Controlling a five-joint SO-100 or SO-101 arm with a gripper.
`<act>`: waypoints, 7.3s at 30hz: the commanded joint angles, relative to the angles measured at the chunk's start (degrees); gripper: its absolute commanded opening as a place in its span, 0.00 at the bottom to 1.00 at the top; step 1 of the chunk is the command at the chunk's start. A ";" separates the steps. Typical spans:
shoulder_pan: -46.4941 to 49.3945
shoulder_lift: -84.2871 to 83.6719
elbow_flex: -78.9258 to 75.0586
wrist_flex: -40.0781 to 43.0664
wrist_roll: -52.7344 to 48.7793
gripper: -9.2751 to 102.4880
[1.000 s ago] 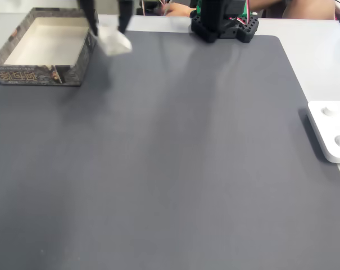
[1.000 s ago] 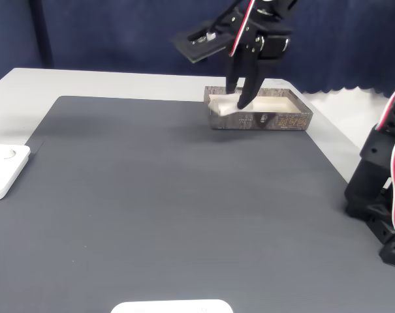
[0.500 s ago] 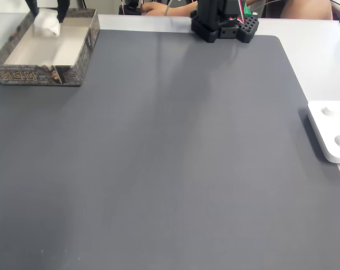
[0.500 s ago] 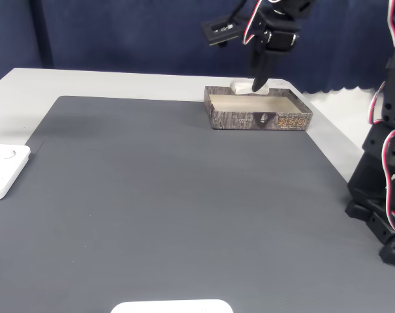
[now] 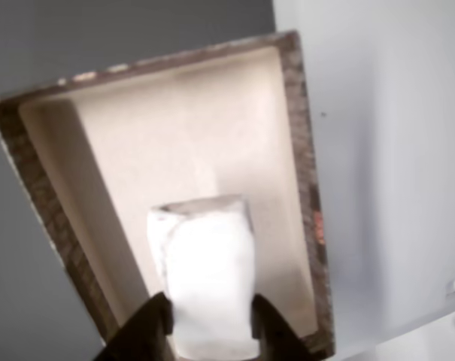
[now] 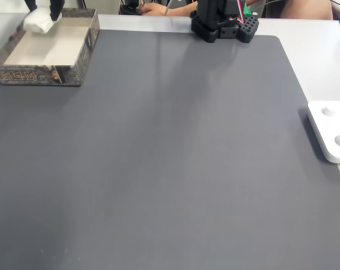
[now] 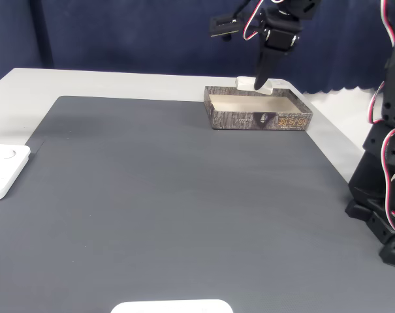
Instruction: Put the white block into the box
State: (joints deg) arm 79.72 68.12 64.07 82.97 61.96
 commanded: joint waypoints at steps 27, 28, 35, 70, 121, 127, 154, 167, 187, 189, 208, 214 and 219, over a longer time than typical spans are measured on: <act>-1.76 -16.88 -17.67 3.43 5.27 0.07; -1.85 -16.96 -17.75 3.43 5.54 0.07; -1.85 -17.58 -17.93 4.39 6.42 0.07; -1.49 -13.45 -18.63 -0.44 9.93 0.36; -76.82 41.84 38.76 0.88 -54.49 0.07; -84.64 53.26 57.30 -13.89 -70.14 0.07; -70.40 112.94 103.54 -10.37 -62.58 0.07; -72.51 121.55 109.86 -10.46 -62.67 0.07; -73.56 122.34 113.12 -10.72 -60.56 0.07; -73.04 122.34 113.12 -10.20 -58.71 0.07; -72.86 122.34 113.12 -6.68 -63.28 0.07; -72.86 122.34 113.12 -6.68 -63.98 0.07; -72.86 122.34 113.12 -6.68 -63.98 0.07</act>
State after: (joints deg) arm 6.15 188.44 176.04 76.20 -1.49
